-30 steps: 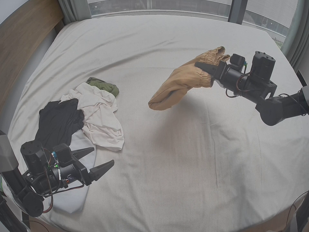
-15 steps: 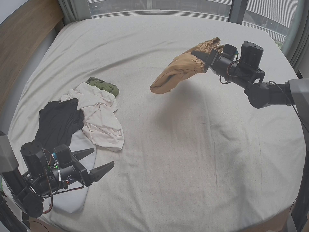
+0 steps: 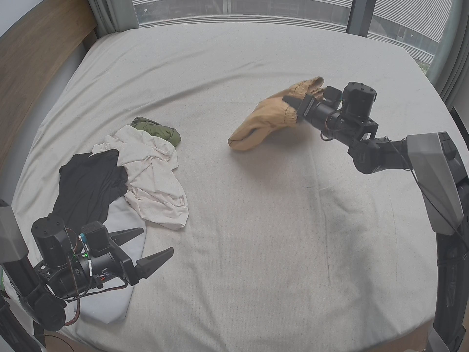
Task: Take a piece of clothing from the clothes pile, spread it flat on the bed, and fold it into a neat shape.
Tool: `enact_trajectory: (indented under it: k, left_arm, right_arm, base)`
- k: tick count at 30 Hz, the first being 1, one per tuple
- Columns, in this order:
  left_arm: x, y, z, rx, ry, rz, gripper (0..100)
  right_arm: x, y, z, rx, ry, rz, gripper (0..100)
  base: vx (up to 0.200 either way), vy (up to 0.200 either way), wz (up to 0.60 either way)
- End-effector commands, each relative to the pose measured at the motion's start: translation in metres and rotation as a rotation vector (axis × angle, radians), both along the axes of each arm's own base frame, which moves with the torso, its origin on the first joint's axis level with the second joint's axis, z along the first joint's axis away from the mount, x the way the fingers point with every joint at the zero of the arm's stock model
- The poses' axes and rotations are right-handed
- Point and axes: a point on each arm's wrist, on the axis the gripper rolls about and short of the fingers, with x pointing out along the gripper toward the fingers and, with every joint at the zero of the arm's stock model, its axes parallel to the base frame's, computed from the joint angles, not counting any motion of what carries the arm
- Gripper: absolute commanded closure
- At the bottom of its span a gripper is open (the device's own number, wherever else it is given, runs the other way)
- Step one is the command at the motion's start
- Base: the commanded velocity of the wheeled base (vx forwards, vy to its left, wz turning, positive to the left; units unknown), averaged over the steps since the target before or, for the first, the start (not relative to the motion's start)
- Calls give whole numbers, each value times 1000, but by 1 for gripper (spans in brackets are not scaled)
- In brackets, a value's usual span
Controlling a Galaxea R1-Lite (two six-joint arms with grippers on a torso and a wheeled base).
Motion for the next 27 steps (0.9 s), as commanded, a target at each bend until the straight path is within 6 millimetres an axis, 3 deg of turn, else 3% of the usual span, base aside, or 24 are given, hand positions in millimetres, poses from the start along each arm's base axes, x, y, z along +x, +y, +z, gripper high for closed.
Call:
enact_trajectory:
  k: [1,11,26,27]
  left_arm:
    - [-1,0,0,-1,0,0,0]
    - [-1,-1,0,-1,-1,-5,0]
    - [-1,-1,0,-1,0,-5,0]
    - [-1,-1,0,0,2,-5,0]
  right_arm:
    - [-1,-3,-50,-63,117,-17,100]
    - [-22,-18,-94,-97,187,-51,100]
    - [-29,-23,-105,-100,198,-63,100]
    - [-29,-23,-104,-99,196,-63,0]
  base:
    - [0,0,0]
    - [0,0,0]
    - [0,0,0]
    - [0,0,0]
